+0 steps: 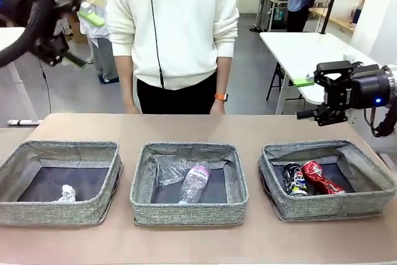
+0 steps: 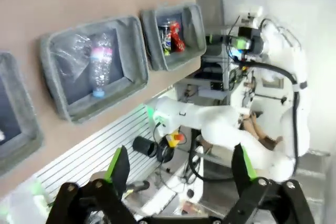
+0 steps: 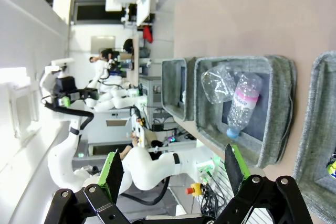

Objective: Sort the waste into the appropriate baskets.
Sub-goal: Place the picked waste into the Fabric basket indicated by the person.

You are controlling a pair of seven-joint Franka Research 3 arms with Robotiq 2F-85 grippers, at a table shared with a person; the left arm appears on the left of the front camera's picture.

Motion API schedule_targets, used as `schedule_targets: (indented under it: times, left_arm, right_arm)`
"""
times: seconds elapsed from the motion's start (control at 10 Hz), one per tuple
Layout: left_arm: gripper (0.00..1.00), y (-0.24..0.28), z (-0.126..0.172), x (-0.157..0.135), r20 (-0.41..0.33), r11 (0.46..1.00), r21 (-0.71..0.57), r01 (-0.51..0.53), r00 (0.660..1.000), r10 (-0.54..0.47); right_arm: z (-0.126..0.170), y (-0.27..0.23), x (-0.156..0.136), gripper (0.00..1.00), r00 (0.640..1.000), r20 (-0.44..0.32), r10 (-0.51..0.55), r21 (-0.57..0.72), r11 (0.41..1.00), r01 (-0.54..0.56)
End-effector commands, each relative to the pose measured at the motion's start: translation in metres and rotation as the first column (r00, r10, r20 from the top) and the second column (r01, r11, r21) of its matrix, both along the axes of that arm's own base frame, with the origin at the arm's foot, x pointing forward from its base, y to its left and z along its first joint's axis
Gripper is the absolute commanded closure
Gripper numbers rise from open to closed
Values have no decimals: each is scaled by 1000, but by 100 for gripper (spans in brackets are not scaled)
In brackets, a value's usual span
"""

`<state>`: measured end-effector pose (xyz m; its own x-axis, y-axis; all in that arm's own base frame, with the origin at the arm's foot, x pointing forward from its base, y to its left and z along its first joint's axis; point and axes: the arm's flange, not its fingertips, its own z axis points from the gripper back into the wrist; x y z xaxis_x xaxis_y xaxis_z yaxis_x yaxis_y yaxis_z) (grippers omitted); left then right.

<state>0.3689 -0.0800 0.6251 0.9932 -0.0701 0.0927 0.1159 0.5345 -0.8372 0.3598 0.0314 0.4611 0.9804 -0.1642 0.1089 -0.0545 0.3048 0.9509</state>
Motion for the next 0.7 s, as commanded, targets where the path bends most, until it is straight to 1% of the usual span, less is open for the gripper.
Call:
schedule_targets:
  times: [0.0,0.1,0.2,0.3,0.4,0.6]
  left_arm:
    - [0,30,-23,-21,68,994,-102,-34,997,41]
    - [0,52,-36,-34,48,988,-142,-54,997,61]
    - [0,64,-43,-44,30,975,-190,-116,992,123]
    - [0,63,-47,-49,-50,973,-204,-104,994,96]
    - [0,65,-38,-28,19,987,-124,-103,994,106]
    - [0,65,-38,-28,19,987,-124,-103,994,106]
  right_arm:
    - [5,1,1,0,1000,-16,-5,12,1000,5]
    - [5,1,1,0,1000,-16,-5,12,1000,5]
    - [5,1,1,0,1000,-16,-5,12,1000,5]
    - [5,1,1,0,1000,-16,-5,12,1000,5]
    - [5,1,1,0,1000,-16,-5,12,1000,5]
    - [5,1,1,0,1000,-16,-5,12,1000,5]
